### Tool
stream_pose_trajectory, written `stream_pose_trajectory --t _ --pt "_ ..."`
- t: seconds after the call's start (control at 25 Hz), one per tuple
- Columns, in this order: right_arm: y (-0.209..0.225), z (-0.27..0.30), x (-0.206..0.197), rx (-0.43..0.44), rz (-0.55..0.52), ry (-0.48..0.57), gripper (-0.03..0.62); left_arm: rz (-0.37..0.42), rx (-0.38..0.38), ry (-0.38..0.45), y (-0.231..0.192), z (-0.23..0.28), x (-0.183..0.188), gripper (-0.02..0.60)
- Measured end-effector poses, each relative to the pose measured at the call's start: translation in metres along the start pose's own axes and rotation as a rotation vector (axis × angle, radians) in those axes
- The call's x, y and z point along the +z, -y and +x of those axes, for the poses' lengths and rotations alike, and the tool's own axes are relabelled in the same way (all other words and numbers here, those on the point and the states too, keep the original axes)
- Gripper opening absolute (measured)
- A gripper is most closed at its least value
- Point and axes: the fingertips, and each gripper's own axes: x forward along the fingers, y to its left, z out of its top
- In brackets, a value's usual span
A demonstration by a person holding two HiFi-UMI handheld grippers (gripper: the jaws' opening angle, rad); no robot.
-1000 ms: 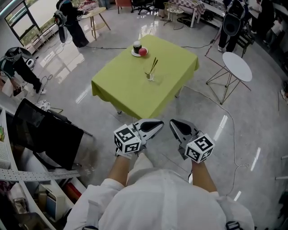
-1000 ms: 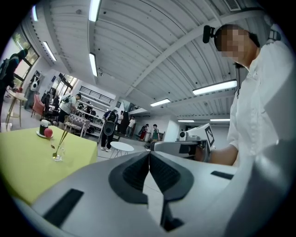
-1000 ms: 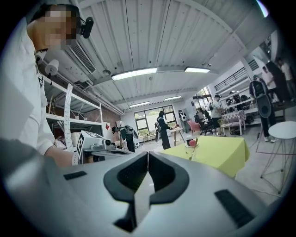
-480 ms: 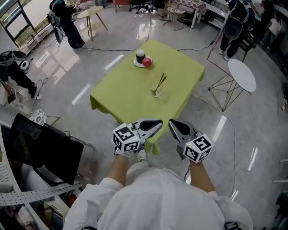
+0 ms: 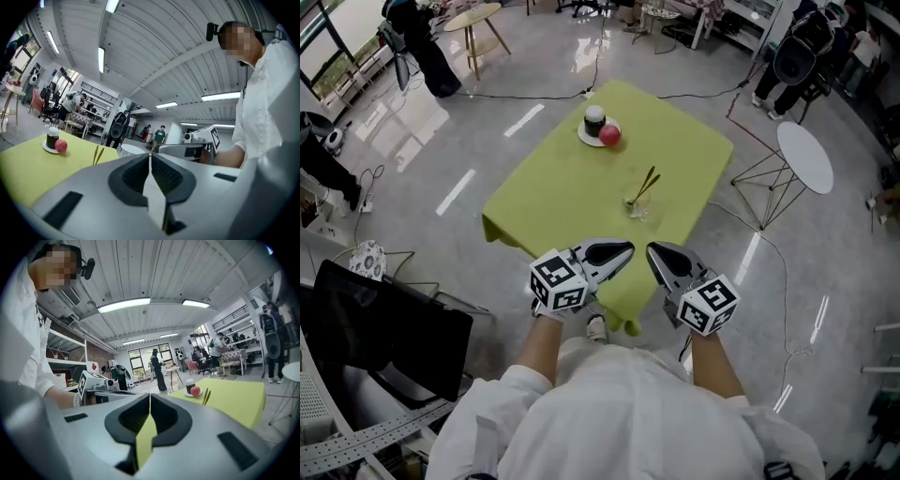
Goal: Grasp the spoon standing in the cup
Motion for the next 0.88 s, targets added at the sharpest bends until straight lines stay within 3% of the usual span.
stream_pose_trajectory --t 0.36,0.88 --pt "0.024 0.014 0.000 0.014 -0.013 -0.056 0.008 -0.036 0.029 -0.005 -0.017 0.011 -0.008 0.006" --pt "0.078 0.029 0.004 0.256 -0.067 -0.192 0.008 -0.084 0.294 0.058 -0.052 0.059 0.004 0.026"
